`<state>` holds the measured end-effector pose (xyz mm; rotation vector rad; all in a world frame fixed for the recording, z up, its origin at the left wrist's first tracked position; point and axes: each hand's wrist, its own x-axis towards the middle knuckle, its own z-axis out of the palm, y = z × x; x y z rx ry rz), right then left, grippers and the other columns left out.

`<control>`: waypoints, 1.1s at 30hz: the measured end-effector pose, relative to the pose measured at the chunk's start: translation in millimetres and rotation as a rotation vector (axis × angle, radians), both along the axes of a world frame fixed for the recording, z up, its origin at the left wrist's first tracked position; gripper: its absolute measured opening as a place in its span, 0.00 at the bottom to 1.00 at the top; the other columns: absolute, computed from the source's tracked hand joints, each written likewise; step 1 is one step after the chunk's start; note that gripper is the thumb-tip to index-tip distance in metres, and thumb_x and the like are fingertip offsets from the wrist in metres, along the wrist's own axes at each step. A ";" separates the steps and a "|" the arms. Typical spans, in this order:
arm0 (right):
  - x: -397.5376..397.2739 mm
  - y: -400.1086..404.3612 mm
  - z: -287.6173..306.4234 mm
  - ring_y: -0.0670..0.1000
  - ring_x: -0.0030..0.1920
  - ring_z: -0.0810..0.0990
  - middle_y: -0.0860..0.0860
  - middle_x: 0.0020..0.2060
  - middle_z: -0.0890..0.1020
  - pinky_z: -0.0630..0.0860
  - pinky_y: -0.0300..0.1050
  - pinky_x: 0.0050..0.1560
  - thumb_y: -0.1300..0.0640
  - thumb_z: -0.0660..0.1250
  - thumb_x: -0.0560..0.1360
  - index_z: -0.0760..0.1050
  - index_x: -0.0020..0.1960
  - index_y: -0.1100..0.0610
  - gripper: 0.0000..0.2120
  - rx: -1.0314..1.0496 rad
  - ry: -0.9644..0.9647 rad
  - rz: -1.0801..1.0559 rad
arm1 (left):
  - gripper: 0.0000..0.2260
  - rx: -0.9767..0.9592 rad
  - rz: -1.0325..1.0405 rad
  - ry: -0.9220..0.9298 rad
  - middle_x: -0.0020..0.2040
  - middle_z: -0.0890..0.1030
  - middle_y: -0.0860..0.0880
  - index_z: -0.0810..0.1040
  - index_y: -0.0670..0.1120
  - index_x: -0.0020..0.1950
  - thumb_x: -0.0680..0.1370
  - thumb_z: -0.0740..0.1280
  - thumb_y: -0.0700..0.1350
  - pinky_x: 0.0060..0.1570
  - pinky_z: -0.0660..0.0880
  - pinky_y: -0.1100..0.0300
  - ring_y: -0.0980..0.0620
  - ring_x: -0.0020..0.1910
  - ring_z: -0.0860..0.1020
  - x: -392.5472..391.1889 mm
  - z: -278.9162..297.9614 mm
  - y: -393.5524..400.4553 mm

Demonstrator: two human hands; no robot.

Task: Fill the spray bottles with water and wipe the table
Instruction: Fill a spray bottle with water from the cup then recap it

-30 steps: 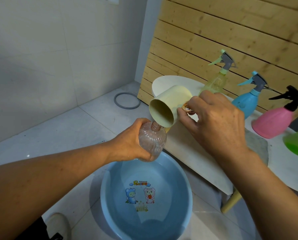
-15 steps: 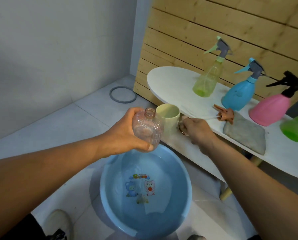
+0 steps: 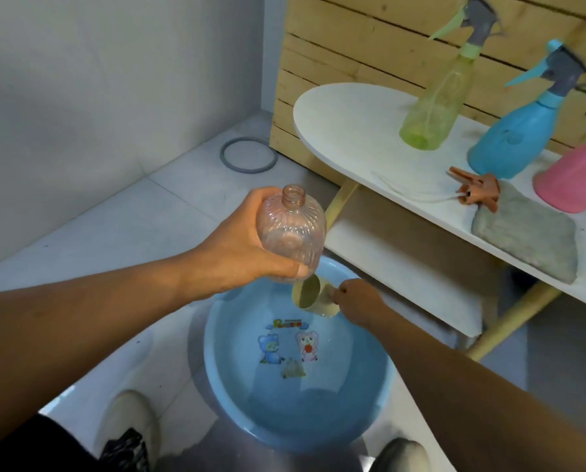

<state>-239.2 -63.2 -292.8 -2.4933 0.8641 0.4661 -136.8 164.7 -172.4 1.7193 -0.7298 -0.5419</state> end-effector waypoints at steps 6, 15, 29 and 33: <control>-9.4 -0.8 -35.1 0.58 0.62 0.79 0.54 0.63 0.80 0.75 0.48 0.56 0.53 0.59 0.83 0.77 0.67 0.53 0.15 -0.213 0.156 0.174 | 0.46 0.039 -0.015 0.009 0.59 0.78 0.67 0.66 0.63 0.70 0.60 0.87 0.46 0.52 0.79 0.69 0.65 0.59 0.79 -4.1 -4.9 -3.3; -20.7 18.4 -68.6 0.58 0.65 0.78 0.54 0.63 0.79 0.77 0.51 0.61 0.57 0.64 0.82 0.76 0.67 0.54 0.14 -0.442 0.261 0.420 | 0.48 0.028 -0.008 0.023 0.58 0.77 0.69 0.67 0.63 0.70 0.58 0.88 0.46 0.50 0.79 0.69 0.67 0.58 0.79 -5.0 -0.1 -7.3; -27.6 11.4 -62.2 0.55 0.36 0.71 0.54 0.32 0.73 0.67 0.46 0.40 0.51 0.64 0.76 0.69 0.32 0.56 0.16 0.356 -0.058 -0.355 | 0.46 0.045 0.026 -0.006 0.58 0.78 0.66 0.67 0.61 0.70 0.59 0.88 0.47 0.49 0.79 0.69 0.66 0.57 0.79 6.2 1.0 1.9; -35.5 16.3 -35.0 0.52 0.32 0.65 0.51 0.29 0.67 0.63 0.45 0.35 0.47 0.70 0.70 0.68 0.34 0.53 0.14 0.454 -0.176 -0.412 | 0.47 0.046 0.047 -0.036 0.60 0.78 0.62 0.66 0.61 0.70 0.59 0.88 0.48 0.49 0.79 0.69 0.67 0.57 0.79 10.1 2.2 5.8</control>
